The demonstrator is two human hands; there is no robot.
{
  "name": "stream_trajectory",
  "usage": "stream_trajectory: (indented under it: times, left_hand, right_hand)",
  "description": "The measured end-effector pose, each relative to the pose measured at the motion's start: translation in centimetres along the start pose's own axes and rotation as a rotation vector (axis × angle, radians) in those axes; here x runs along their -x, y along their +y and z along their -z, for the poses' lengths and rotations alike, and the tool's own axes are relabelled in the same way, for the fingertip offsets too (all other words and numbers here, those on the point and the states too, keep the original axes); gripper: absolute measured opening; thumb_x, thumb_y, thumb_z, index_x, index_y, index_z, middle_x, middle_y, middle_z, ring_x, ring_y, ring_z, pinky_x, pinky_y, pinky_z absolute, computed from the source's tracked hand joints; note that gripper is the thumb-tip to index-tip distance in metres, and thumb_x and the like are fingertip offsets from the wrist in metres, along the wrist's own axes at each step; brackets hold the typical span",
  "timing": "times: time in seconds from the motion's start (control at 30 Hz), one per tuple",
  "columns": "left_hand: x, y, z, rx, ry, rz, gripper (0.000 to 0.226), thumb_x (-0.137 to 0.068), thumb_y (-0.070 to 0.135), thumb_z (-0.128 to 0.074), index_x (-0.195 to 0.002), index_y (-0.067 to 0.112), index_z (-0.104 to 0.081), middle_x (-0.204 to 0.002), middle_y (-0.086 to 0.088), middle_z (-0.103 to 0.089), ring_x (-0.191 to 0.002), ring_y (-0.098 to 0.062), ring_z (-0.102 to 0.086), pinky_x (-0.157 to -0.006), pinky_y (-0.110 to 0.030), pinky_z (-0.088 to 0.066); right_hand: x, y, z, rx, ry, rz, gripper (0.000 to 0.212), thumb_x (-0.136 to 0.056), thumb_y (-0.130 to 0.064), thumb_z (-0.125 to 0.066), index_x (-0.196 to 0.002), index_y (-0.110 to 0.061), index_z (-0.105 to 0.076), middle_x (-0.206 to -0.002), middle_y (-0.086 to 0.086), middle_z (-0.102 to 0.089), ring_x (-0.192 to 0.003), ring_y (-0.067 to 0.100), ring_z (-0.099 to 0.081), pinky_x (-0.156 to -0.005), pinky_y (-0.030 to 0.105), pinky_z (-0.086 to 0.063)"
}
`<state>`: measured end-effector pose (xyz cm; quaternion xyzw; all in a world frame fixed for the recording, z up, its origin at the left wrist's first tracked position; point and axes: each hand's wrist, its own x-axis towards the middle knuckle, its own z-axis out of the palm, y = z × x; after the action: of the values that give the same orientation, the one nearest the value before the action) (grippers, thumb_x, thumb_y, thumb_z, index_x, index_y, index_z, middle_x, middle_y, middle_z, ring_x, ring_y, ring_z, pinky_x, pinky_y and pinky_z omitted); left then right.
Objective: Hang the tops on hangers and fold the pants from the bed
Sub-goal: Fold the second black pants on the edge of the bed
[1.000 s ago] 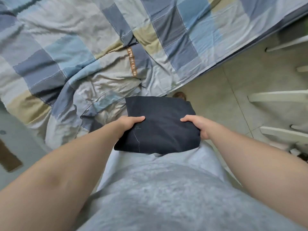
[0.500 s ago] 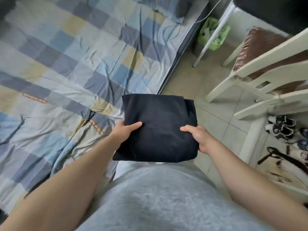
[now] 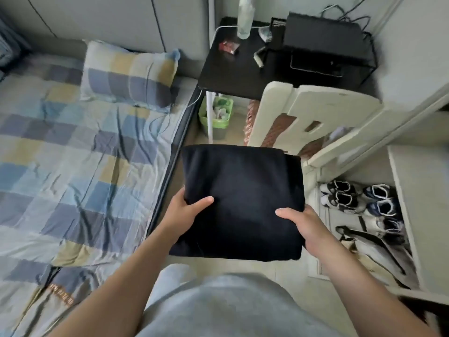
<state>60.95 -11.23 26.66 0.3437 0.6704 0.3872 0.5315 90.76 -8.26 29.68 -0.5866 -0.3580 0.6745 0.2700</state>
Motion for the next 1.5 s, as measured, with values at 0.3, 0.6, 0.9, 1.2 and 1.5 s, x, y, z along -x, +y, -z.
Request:
stream_trajectory:
  times: [0.3,0.6,0.9,1.2,1.5]
  left_hand:
    - [-9.6,8.6,-15.5,-0.184,-0.383,-0.137,0.045,-0.065,0.058,-0.083,-0.104,0.045,-0.066,-0.103,0.026,-0.073,-0.094,0.008,-0.068,-0.069,-0.008,-0.052]
    - [-17.6,16.3,-35.0,-0.41,-0.9,-0.187,0.041,-0.069,0.059,-0.078,-0.107,0.055,-0.061,-0.106,0.027,-0.07,-0.101,0.001,-0.066,-0.091,-0.03,-0.052]
    - [-18.5,18.3,-51.0,-0.533,-1.177,-0.156,0.034,-0.08,0.04,-0.08,-0.109,0.044,-0.064,-0.102,0.025,-0.072,-0.094,0.0,-0.07,-0.084,-0.028,-0.055]
    - [-17.7,19.9,-67.2,-0.679,-1.214,-0.14,0.031,-0.08,0.037,-0.082,-0.107,0.037,-0.067,-0.095,0.019,-0.076,-0.084,-0.004,-0.073,-0.077,-0.028,-0.058]
    - [-20.6,20.6,-82.1,-0.779,-1.243,-0.183,0.034,-0.073,0.04,-0.086,-0.102,0.042,-0.066,-0.093,0.021,-0.075,-0.083,-0.001,-0.072,-0.066,-0.014,-0.054]
  right_hand:
    - [1.0,-1.9,13.3,-0.208,0.356,0.036,0.051,-0.055,-0.034,-0.083,-0.105,-0.034,-0.074,-0.109,-0.001,-0.076,-0.1,0.019,-0.073,-0.083,0.039,-0.054]
    - [3.5,-2.9,21.6,-0.486,0.85,0.065,0.061,-0.063,-0.023,-0.082,-0.121,-0.03,-0.063,-0.112,-0.008,-0.074,-0.099,0.016,-0.073,-0.08,0.035,-0.059]
    - [4.6,-1.8,27.0,-0.723,1.15,0.058,0.055,-0.063,-0.023,-0.079,-0.116,-0.024,-0.066,-0.107,-0.004,-0.076,-0.095,0.016,-0.074,-0.071,0.029,-0.06]
    - [3.7,-0.4,39.1,-0.857,1.252,0.09,0.042,-0.066,-0.024,-0.08,-0.107,-0.027,-0.072,-0.104,-0.001,-0.077,-0.094,0.019,-0.074,-0.074,0.032,-0.06]
    - [-1.0,0.6,50.6,-1.018,1.317,0.129,0.04,-0.066,-0.022,-0.077,-0.106,-0.02,-0.072,-0.1,0.004,-0.077,-0.092,0.024,-0.075,-0.074,0.034,-0.059]
